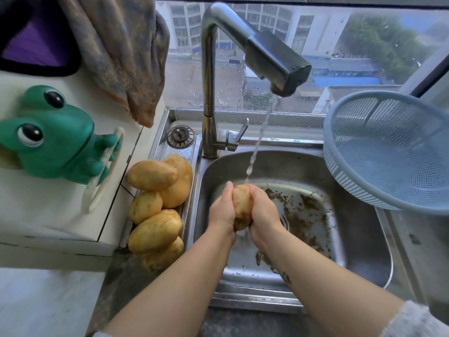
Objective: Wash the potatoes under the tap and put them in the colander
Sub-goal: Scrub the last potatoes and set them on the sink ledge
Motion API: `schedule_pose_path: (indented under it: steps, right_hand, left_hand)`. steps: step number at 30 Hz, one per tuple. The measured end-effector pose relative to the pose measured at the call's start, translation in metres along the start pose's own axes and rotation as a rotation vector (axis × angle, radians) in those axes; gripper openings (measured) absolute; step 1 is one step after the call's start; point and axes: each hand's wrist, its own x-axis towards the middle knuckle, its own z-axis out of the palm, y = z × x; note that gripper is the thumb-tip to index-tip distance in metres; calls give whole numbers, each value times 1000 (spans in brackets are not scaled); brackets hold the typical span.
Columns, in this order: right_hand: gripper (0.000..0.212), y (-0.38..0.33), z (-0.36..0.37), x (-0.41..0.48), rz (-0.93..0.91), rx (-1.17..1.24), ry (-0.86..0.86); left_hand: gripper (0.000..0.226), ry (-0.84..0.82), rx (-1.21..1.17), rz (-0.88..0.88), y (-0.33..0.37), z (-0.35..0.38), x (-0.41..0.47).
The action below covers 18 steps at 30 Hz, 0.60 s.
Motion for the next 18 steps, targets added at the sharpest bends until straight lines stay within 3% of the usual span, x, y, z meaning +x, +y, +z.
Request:
schedule_pose_path:
  steps: [3,7,9,14,18]
  right_hand:
    - [31,5,-4,0,-20,-103,13]
    - [29,-4,-1,8,50,-16,123]
    - [23,-9,2,17,105,53,175]
    - [25,-12,4,17,216,126,220]
    - [31,-8,3,10,141,180,155]
  left_hand:
    - [37,28,69,-15,-1,3,0]
    - [35,44,181,134,-8,7,-4]
    - [34,-34,143,212,-12,6,-7]
    - [59,-259,143,256,-22,-11,-1]
    - [36,-129,53,187,-8,-4,-1]
